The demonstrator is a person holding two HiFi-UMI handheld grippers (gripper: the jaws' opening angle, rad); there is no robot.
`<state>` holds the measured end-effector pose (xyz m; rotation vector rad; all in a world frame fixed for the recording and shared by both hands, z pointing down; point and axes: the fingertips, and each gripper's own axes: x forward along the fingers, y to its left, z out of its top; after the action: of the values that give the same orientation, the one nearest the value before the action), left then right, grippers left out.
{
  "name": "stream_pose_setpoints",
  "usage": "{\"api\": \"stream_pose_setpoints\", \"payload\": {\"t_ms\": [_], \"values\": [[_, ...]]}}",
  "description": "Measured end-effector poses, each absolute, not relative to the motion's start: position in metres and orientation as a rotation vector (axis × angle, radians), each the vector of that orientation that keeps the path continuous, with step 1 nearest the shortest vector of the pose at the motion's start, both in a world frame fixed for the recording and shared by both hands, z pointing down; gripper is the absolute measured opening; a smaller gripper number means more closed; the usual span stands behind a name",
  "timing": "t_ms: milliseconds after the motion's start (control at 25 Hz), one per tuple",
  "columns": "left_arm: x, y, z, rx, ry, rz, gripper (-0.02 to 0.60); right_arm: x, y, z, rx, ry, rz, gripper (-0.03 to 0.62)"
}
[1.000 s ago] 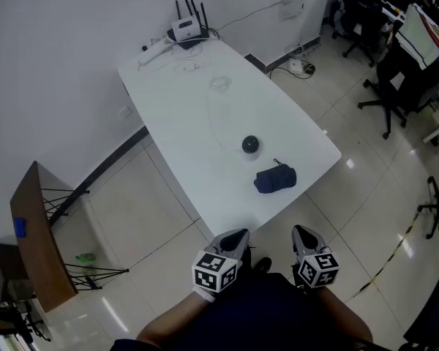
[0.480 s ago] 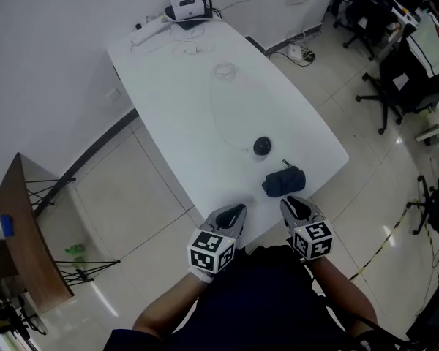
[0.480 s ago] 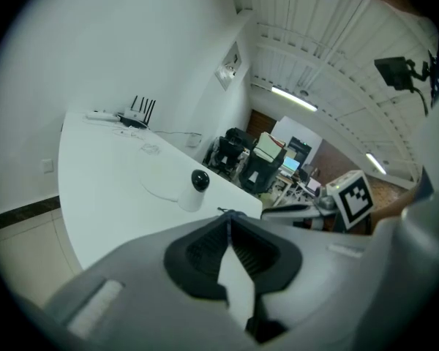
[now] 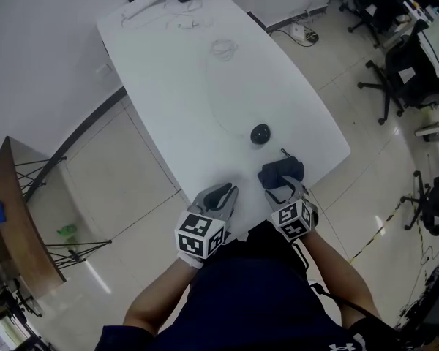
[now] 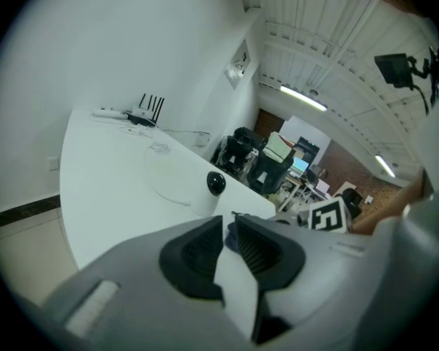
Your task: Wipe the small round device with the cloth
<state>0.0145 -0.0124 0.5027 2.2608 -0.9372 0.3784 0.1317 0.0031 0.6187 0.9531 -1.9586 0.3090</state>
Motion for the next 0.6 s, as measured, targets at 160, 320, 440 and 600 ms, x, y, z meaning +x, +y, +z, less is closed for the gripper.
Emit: {"api": "stream_pose_setpoints", "payload": {"t_ms": [160, 320, 440, 600], "values": [[0.015, -0.011, 0.511, 2.202, -0.971, 0.398, 0.051, 0.132, -0.002, 0.636, 0.877, -1.973, 0.245, 0.272], [0.027, -0.008, 0.515, 2.163, -0.976, 0.415, 0.044, 0.137, -0.014, 0.635, 0.865, -2.028, 0.286, 0.220], [0.037, -0.011, 0.517, 2.153, -0.971, 0.423, 0.043, 0.143, -0.024, 0.634, 0.874, -2.043, 0.333, 0.138], [0.043, -0.018, 0.519, 2.145, -0.977, 0.428, 0.040, 0.147, -0.033, 0.637, 0.855, -2.019, 0.458, 0.086]]}}
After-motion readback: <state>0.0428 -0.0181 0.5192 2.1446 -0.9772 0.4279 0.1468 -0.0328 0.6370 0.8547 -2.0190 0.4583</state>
